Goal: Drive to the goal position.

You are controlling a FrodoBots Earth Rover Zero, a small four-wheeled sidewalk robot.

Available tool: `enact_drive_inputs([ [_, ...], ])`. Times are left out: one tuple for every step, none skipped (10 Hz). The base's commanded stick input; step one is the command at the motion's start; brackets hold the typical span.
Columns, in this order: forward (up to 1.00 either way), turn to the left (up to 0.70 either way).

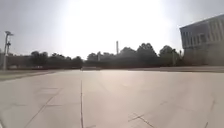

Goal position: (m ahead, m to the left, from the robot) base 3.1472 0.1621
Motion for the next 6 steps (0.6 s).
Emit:
enact_drive_inputs([
  [0.70,0.00],
  [0.70,0.00],
  [0.70,0.00],
  [0.70,0.00],
  [0.70,0.00],
  [0.70,0.00],
])
